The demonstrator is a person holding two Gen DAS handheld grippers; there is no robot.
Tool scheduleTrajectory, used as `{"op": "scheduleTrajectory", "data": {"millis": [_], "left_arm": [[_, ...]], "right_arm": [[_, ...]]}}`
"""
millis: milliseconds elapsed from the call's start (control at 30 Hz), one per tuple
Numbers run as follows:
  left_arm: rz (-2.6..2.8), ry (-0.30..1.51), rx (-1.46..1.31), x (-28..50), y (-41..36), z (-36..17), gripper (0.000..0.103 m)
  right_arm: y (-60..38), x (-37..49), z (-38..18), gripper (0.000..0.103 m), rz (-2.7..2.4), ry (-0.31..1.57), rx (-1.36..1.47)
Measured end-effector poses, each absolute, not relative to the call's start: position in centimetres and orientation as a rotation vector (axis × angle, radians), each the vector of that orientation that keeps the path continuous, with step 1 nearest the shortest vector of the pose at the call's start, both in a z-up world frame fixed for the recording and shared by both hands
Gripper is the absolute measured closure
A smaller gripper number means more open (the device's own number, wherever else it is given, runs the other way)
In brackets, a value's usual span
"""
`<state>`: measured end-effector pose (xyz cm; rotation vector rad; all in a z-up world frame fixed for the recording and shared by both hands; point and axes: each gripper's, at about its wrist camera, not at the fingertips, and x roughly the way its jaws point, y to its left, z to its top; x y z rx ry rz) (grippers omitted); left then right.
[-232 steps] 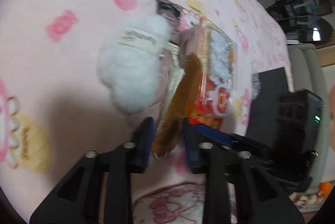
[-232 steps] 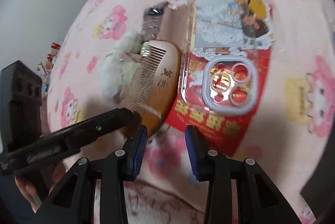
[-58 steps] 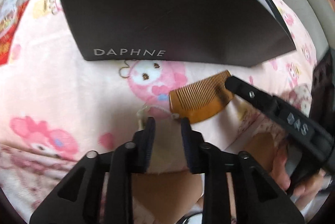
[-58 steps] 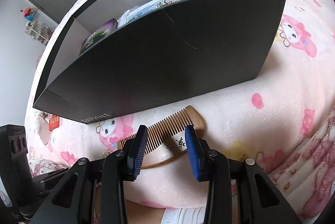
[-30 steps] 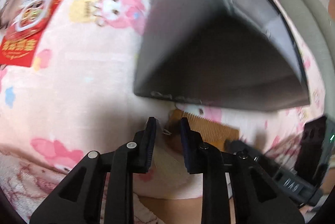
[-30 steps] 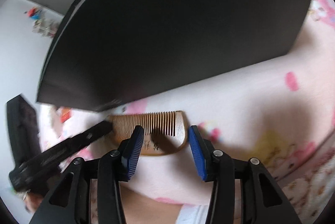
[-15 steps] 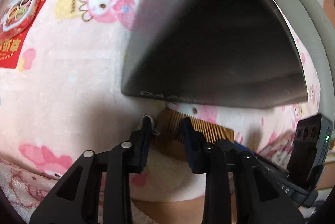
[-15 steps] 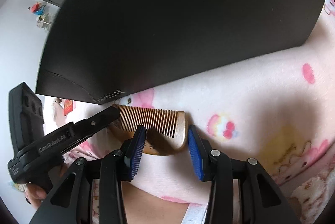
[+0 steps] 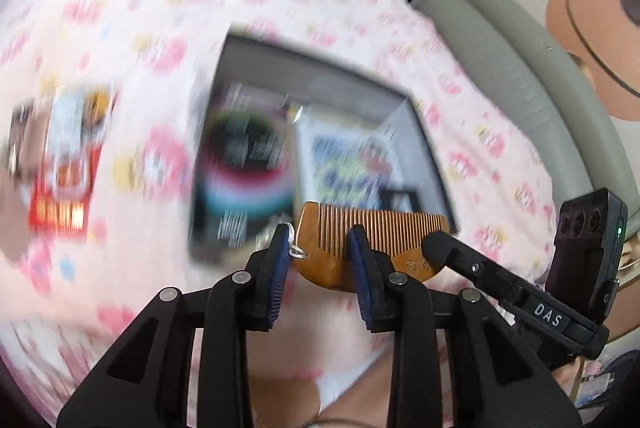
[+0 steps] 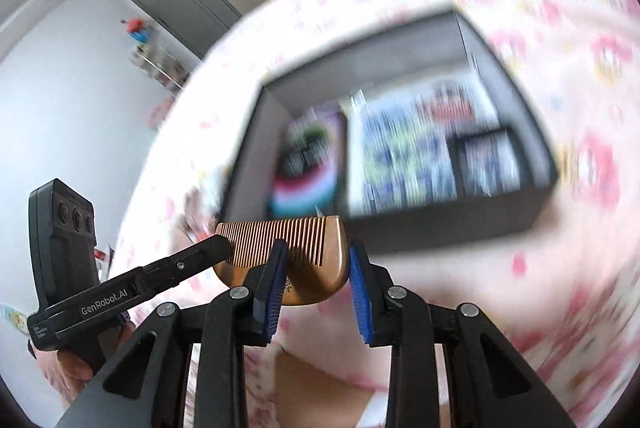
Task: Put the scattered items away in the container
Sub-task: 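Carry the comb over the black box and lower it inside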
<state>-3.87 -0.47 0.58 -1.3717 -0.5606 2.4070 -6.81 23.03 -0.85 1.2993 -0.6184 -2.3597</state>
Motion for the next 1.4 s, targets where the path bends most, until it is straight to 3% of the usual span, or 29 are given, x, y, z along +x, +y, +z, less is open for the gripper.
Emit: {"op": "scheduleTrajectory", "data": {"millis": [133, 300, 567, 800, 1100, 1400], "left_arm": [[2.399, -0.582, -1.331, -10.5, 0.7, 3.9, 0.074], [2.414, -0.597, -1.364, -18.6, 1.8, 2.6, 0.073], [2.273, -0.628, -1.627, -26.8, 2.5, -6.7, 0.072], [2.285, -0.59, -1.697, -28.0, 3.0, -8.7, 0.074], [2.312, -0.606, -1.74, -28.3, 5.3, -9.8, 0.074], [2.237, -0.574, -1.708, -28.8, 7.9, -10.2, 0.074]], "right_arm": [[21.8, -11.4, 3.4, 0.077, -2.427, -0.515, 1.219], [22.1, -19.8, 3.9, 0.077, -2.464, -0.42, 1.226], [24.3, -27.5, -2.1, 0.077, -2.379, -0.433, 1.46], [23.9, -30.1, -7.7, 0.076, -2.336, -0.42, 1.643], [25.3, -28.0, -4.0, 0.076, -2.522, -0.371, 1.489], [24.4, -28.2, -5.5, 0.077, -2.482, -0.287, 1.576]]}}
